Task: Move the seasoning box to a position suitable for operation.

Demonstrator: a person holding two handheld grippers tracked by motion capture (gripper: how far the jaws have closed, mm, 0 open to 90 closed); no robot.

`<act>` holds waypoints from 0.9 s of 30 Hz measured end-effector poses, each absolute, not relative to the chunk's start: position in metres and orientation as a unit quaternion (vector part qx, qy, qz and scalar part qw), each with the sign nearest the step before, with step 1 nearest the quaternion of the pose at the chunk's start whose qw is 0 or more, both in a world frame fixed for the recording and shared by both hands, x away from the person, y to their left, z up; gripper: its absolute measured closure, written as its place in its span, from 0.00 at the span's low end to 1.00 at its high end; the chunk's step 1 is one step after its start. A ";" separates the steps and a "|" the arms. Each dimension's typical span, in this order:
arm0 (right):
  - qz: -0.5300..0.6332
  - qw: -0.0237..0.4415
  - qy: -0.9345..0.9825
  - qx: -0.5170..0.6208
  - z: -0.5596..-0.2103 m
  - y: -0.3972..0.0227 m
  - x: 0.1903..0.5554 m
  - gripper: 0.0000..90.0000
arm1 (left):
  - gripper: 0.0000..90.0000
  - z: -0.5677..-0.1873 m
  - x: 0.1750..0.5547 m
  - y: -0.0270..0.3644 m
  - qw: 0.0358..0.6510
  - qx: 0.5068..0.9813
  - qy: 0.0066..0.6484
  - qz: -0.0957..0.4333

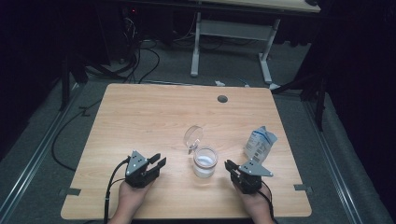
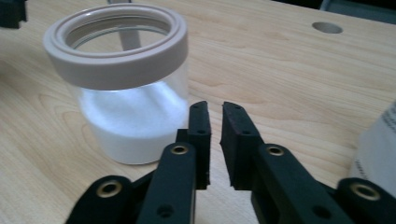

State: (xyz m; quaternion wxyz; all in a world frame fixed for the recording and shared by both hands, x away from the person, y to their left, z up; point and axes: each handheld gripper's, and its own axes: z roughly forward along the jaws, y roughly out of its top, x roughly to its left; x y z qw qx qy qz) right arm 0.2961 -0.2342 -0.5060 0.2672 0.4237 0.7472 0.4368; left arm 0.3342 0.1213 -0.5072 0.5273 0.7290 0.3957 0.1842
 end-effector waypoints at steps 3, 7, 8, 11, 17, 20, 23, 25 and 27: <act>0.434 0.261 0.756 0.414 -0.508 -0.229 0.296 0.99 | 0.89 -0.504 0.339 0.112 0.523 0.726 0.405 0.186; 0.432 0.254 0.765 0.406 -0.509 -0.223 0.294 1.00 | 0.98 -0.497 0.348 0.099 0.524 0.726 0.407 0.180; 0.432 0.253 0.766 0.403 -0.509 -0.222 0.294 1.00 | 0.98 -0.494 0.351 0.096 0.525 0.727 0.406 0.178; 0.435 0.253 0.768 0.396 -0.509 -0.220 0.293 1.00 | 1.00 -0.484 0.357 0.088 0.536 0.722 0.400 0.176; 0.436 0.252 0.772 0.388 -0.510 -0.215 0.292 1.00 | 1.00 -0.467 0.365 0.071 0.549 0.720 0.388 0.174; 0.437 0.252 0.773 0.385 -0.510 -0.212 0.293 1.00 | 1.00 -0.463 0.366 0.066 0.552 0.721 0.382 0.172; 0.433 0.259 0.773 0.385 -0.509 -0.211 0.292 1.00 | 1.00 -0.462 0.365 0.062 0.555 0.721 0.378 0.170; 0.434 0.259 0.773 0.384 -0.509 -0.211 0.292 1.00 | 1.00 -0.462 0.365 0.061 0.555 0.722 0.377 0.169; 0.433 0.260 0.773 0.385 -0.509 -0.211 0.292 1.00 | 1.00 -0.462 0.364 0.060 0.557 0.721 0.376 0.169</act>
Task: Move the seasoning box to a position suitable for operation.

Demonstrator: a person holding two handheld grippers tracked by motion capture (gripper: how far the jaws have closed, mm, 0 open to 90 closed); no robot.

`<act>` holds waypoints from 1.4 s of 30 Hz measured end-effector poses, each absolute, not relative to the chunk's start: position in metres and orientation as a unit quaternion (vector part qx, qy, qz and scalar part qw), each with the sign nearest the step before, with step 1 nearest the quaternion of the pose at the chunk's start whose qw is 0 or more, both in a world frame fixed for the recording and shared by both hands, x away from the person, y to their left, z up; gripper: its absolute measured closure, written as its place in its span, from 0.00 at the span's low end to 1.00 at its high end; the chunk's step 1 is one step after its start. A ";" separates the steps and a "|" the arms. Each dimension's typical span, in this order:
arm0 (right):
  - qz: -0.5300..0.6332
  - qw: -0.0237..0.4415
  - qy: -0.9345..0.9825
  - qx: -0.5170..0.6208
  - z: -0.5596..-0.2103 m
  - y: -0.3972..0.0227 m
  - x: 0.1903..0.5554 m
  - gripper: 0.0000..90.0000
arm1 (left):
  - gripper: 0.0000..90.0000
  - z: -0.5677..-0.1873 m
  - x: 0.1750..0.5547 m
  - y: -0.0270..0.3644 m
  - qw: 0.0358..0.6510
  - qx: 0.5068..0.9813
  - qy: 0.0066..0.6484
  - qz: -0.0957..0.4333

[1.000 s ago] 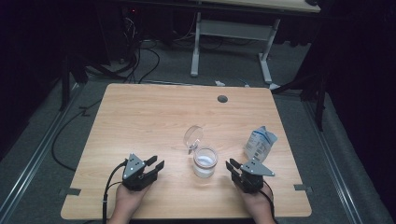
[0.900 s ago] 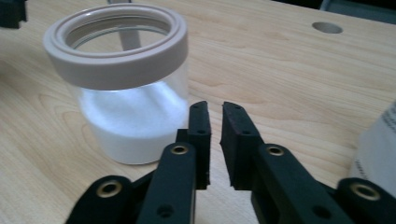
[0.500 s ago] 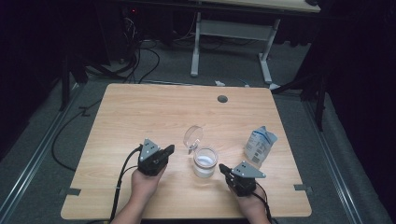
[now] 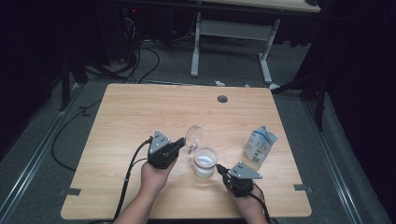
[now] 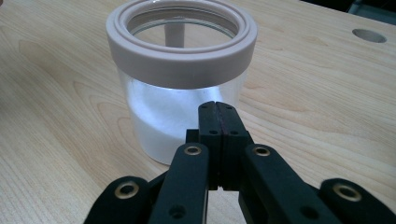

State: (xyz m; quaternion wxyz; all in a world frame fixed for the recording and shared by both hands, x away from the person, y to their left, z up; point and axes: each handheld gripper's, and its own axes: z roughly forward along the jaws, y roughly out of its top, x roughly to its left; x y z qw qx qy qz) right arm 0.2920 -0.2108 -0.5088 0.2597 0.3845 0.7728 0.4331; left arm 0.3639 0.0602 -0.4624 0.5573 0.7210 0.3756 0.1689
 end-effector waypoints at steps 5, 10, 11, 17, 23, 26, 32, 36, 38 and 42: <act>0.433 0.260 0.772 0.385 -0.509 -0.211 0.292 1.00 | 1.00 -0.463 0.357 0.053 0.562 0.727 0.359 0.162; 0.433 0.261 0.772 0.386 -0.509 -0.210 0.291 1.00 | 0.97 -0.467 0.355 0.060 0.558 0.725 0.367 0.166; 0.433 0.260 0.771 0.387 -0.509 -0.210 0.291 1.00 | 0.96 -0.468 0.354 0.064 0.555 0.725 0.371 0.170; 0.434 0.263 0.768 0.391 -0.507 -0.213 0.293 1.00 | 0.85 -0.482 0.349 0.099 0.529 0.729 0.389 0.193; 0.441 0.267 0.758 0.401 -0.503 -0.219 0.299 1.00 | 0.69 -0.503 0.340 0.138 0.488 0.739 0.414 0.210; 0.446 0.267 0.752 0.404 -0.500 -0.220 0.304 1.00 | 0.64 -0.513 0.332 0.153 0.479 0.736 0.419 0.230; 0.446 0.273 0.751 0.403 -0.498 -0.219 0.311 1.00 | 0.60 -0.524 0.328 0.177 0.472 0.731 0.439 0.225; 0.450 0.275 0.749 0.400 -0.495 -0.219 0.313 1.00 | 0.62 -0.527 0.330 0.182 0.473 0.728 0.447 0.216; 0.449 0.276 0.753 0.395 -0.495 -0.218 0.313 1.00 | 0.62 -0.526 0.329 0.183 0.481 0.723 0.448 0.212; 0.447 0.276 0.755 0.392 -0.495 -0.216 0.312 1.00 | 0.62 -0.525 0.328 0.185 0.489 0.716 0.450 0.212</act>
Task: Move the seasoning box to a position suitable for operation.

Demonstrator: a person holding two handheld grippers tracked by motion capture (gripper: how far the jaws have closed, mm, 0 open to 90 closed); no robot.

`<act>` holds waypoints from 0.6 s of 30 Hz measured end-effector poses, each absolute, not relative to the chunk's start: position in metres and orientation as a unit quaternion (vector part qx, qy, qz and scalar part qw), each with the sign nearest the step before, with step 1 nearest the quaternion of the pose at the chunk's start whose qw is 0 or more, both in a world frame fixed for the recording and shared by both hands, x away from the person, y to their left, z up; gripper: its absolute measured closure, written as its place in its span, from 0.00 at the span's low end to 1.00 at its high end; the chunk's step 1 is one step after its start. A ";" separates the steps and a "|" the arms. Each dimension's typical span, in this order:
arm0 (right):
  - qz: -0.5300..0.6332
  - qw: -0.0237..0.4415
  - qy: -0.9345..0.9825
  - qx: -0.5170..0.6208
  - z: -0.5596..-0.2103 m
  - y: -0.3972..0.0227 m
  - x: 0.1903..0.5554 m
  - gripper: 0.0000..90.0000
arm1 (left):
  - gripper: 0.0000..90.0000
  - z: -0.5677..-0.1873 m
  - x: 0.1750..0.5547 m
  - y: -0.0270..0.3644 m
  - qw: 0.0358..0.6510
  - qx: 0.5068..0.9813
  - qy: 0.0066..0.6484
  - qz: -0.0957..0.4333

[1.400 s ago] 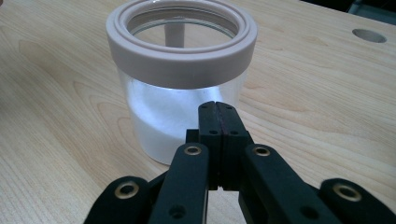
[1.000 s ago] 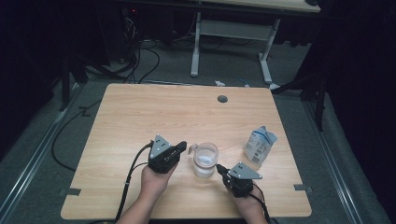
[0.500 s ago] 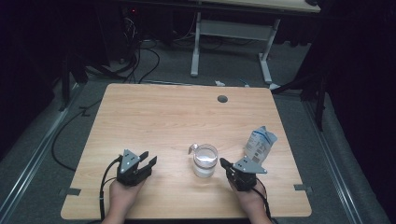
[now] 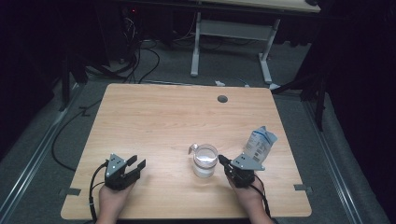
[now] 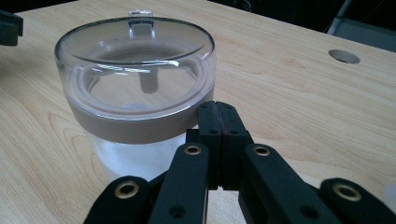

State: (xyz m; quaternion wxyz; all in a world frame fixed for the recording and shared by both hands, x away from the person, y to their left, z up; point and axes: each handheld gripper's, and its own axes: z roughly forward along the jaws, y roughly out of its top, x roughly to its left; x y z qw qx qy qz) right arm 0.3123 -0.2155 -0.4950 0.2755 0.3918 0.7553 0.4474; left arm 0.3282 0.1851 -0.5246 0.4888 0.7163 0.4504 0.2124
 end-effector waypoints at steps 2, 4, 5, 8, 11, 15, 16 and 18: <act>0.448 0.276 0.755 0.392 -0.495 -0.215 0.312 1.00 | 0.63 -0.524 0.328 0.185 0.490 0.716 0.449 0.213; 0.448 0.276 0.756 0.389 -0.495 -0.215 0.310 1.00 | 0.63 -0.524 0.329 0.185 0.490 0.717 0.449 0.212; 0.448 0.276 0.757 0.388 -0.495 -0.214 0.309 1.00 | 0.63 -0.524 0.329 0.185 0.490 0.717 0.449 0.211; 0.449 0.274 0.759 0.384 -0.495 -0.211 0.306 1.00 | 0.63 -0.525 0.329 0.185 0.490 0.716 0.450 0.211; 0.451 0.271 0.762 0.377 -0.495 -0.207 0.303 1.00 | 0.63 -0.524 0.329 0.186 0.491 0.716 0.450 0.211; 0.455 0.263 0.768 0.366 -0.495 -0.198 0.297 1.00 | 0.63 -0.524 0.329 0.187 0.492 0.714 0.451 0.211; 0.457 0.261 0.769 0.362 -0.495 -0.196 0.296 1.00 | 0.63 -0.524 0.329 0.188 0.492 0.714 0.452 0.211; 0.459 0.258 0.773 0.356 -0.496 -0.190 0.293 1.00 | 0.63 -0.524 0.329 0.189 0.493 0.712 0.453 0.210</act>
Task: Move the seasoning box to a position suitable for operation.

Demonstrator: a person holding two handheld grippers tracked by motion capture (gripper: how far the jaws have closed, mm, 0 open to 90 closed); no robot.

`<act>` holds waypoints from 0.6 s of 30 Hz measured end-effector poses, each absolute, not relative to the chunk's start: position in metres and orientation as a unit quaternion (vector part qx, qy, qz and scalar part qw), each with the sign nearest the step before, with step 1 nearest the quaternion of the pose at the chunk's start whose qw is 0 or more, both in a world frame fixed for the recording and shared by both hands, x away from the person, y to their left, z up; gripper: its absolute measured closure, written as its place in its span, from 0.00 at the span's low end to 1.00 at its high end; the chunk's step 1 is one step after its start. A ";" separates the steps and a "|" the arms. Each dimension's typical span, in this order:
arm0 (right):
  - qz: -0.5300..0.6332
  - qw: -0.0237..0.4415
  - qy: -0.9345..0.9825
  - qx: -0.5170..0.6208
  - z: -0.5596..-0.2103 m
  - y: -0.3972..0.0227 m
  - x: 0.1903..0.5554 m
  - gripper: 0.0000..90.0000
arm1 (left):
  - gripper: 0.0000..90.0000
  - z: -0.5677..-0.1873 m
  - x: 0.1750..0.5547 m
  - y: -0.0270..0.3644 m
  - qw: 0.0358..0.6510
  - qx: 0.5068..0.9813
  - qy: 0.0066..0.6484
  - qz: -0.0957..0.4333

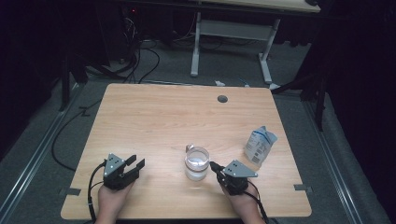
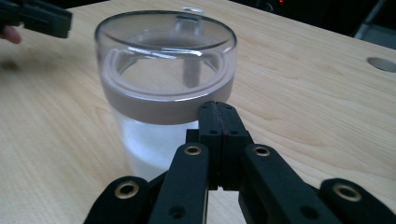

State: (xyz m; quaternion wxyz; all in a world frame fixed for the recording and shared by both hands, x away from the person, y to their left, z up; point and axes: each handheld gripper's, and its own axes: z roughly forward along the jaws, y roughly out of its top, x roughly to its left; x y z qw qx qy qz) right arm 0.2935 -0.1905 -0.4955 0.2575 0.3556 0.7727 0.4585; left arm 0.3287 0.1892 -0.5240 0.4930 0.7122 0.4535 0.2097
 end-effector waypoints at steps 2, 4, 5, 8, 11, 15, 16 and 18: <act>0.461 0.253 0.775 0.352 -0.496 -0.186 0.292 1.00 | 0.63 -0.524 0.328 0.190 0.493 0.711 0.455 0.210; 0.461 0.249 0.778 0.346 -0.495 -0.181 0.291 1.00 | 0.63 -0.524 0.328 0.192 0.494 0.709 0.457 0.210; 0.463 0.248 0.779 0.343 -0.496 -0.179 0.290 1.00 | 0.63 -0.524 0.328 0.193 0.494 0.709 0.457 0.210; 0.464 0.247 0.781 0.337 -0.496 -0.173 0.289 1.00 | 0.63 -0.525 0.327 0.194 0.493 0.709 0.458 0.210; 0.466 0.244 0.784 0.330 -0.496 -0.168 0.287 1.00 | 0.63 -0.525 0.326 0.194 0.493 0.709 0.459 0.210; 0.466 0.241 0.788 0.322 -0.496 -0.162 0.286 1.00 | 0.63 -0.525 0.325 0.196 0.493 0.707 0.460 0.211; 0.468 0.240 0.788 0.319 -0.496 -0.160 0.286 1.00 | 0.63 -0.525 0.325 0.196 0.493 0.707 0.461 0.211; 0.463 0.241 0.793 0.315 -0.497 -0.157 0.284 1.00 | 0.63 -0.525 0.324 0.196 0.493 0.707 0.460 0.210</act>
